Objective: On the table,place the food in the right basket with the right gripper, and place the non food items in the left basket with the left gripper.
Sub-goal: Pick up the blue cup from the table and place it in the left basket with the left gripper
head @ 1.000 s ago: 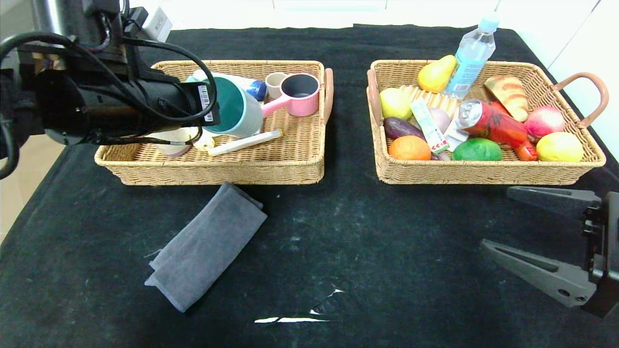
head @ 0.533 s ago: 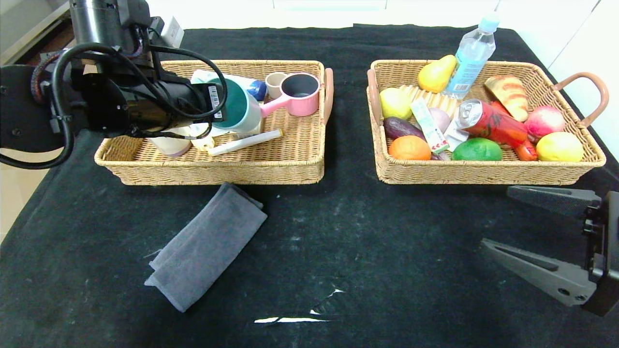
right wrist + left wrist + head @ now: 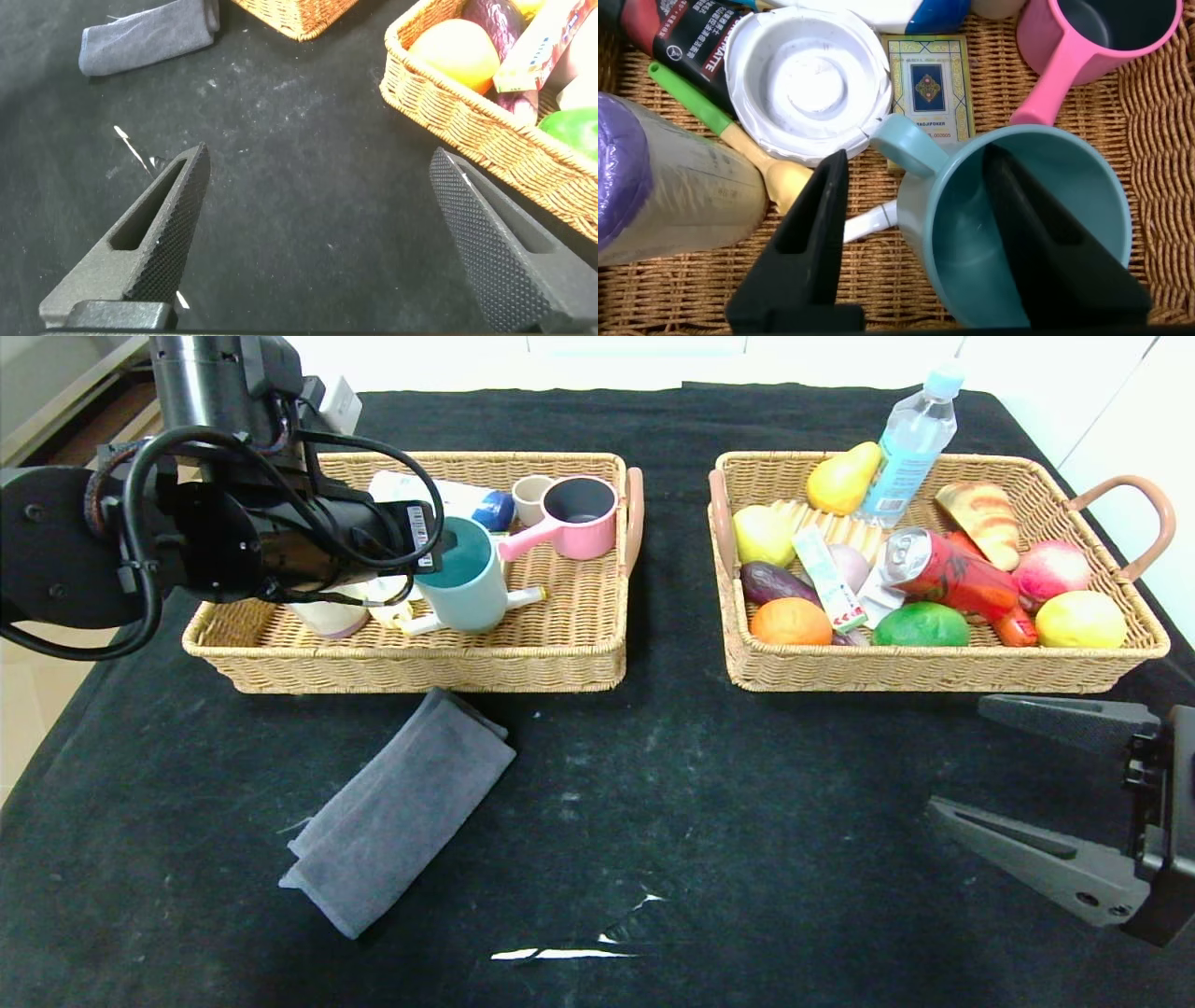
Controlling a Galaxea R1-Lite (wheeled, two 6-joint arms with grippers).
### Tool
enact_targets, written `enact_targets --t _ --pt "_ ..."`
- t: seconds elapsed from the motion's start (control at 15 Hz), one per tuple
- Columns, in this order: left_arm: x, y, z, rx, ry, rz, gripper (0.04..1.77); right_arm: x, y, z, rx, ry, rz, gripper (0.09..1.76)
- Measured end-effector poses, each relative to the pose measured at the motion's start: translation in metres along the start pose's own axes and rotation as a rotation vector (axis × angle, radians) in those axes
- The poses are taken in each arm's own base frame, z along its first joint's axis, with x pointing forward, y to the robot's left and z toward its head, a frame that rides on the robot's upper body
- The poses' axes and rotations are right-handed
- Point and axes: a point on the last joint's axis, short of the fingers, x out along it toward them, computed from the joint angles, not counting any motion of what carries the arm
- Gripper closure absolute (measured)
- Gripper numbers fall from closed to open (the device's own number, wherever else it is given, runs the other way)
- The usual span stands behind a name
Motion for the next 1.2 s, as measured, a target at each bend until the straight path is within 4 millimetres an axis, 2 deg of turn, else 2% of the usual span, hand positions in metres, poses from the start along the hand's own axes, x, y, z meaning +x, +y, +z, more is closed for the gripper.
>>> enact_targets --t 0.27,0.47,1.2 --pt "-0.003 0.001 -0.002 0.002 0.008 0.0 0.46 0.0 0.0 0.0 0.0 0.0 -0.001 0.14" --pt "-0.011 0.003 -0.008 0.009 0.03 -0.003 0.35 0.0 0.0 0.0 0.0 0.002 0.0 0.14" --pt "-0.07 0.018 -0.032 0.047 0.099 -0.02 0.16 0.004 -0.001 -0.003 -0.006 0.016 0.002 0.14"
